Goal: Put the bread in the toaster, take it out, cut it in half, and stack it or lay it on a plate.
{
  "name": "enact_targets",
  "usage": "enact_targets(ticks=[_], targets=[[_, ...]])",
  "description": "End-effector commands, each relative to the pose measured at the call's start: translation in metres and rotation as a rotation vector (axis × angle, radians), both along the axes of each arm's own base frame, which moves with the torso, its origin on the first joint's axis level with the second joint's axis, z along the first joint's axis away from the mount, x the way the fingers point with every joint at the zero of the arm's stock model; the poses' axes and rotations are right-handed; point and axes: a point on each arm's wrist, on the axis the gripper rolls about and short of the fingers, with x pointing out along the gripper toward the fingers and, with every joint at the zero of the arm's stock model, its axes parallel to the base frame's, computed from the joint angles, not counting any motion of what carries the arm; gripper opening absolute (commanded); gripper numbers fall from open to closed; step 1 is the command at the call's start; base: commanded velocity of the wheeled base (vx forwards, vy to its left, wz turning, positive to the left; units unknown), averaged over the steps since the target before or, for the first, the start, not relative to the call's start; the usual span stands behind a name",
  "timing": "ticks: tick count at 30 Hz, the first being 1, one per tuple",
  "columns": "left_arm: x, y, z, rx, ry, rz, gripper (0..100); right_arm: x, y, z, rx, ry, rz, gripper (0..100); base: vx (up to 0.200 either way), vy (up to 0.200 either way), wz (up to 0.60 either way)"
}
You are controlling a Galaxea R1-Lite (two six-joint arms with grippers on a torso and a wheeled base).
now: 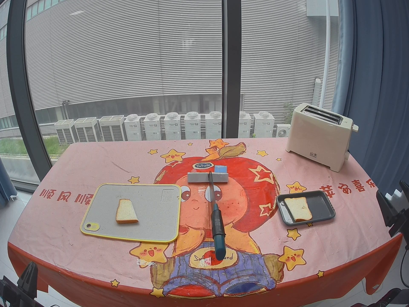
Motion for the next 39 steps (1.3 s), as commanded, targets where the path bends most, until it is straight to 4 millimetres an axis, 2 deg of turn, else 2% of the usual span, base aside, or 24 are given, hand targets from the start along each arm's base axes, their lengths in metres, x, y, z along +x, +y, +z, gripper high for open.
enact_targets(ticks=[1, 4, 9, 16, 22, 39], targets=[[0.000, 0.000, -0.005, 0.000, 0.001, -0.001, 0, -0.031, -0.002, -0.008, -0.005, -0.015, 0.015, 100, 0.000, 0.000, 0.00], [0.000, 0.000, -0.005, 0.000, 0.001, 0.001, 0, -0.042, -0.003, -0.012, -0.008, 0.006, 0.020, 100, 0.000, 0.000, 0.00], [0.000, 0.000, -0.005, 0.000, 0.001, -0.001, 0, -0.072, -0.005, -0.025, -0.016, 0.059, 0.075, 100, 0.000, 0.000, 0.00], [0.000, 0.000, -0.005, 0.000, 0.001, -0.001, 0, -0.092, -0.006, -0.047, -0.019, 0.099, 0.095, 100, 0.000, 0.000, 0.00], [0.000, 0.000, -0.005, 0.000, 0.001, 0.001, 0, -0.100, -0.007, -0.066, -0.022, 0.089, 0.097, 100, 0.000, 0.000, 0.00], [0.000, 0.000, -0.005, 0.000, 0.001, -0.001, 0, -0.099, -0.008, -0.072, -0.017, 0.099, 0.038, 100, 0.000, 0.000, 0.00]])
